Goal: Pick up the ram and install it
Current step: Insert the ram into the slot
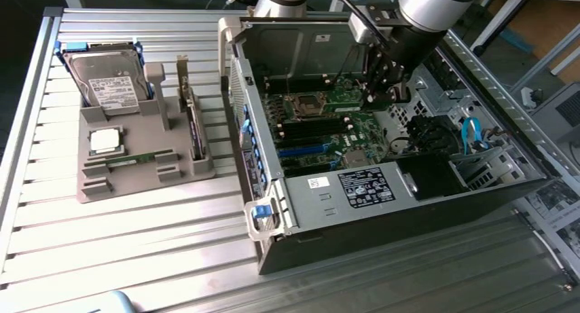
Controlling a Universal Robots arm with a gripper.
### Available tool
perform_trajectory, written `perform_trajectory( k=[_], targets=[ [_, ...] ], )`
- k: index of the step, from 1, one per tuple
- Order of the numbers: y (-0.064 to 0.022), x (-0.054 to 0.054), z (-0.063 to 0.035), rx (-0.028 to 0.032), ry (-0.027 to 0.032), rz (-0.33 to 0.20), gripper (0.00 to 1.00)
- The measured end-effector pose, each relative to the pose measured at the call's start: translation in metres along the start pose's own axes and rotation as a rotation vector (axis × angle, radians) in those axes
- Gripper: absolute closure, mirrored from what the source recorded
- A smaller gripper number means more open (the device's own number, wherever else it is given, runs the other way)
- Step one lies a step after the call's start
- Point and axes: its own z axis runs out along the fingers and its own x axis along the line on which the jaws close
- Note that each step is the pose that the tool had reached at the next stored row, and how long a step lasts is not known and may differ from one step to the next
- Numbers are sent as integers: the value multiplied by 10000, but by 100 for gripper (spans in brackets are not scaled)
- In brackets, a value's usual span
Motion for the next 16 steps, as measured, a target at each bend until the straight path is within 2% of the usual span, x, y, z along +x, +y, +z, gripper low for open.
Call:
perform_trajectory(
  k=[16],
  targets=[
    [-1, 6, 58, 0, 0, 0, 88]
  ],
)
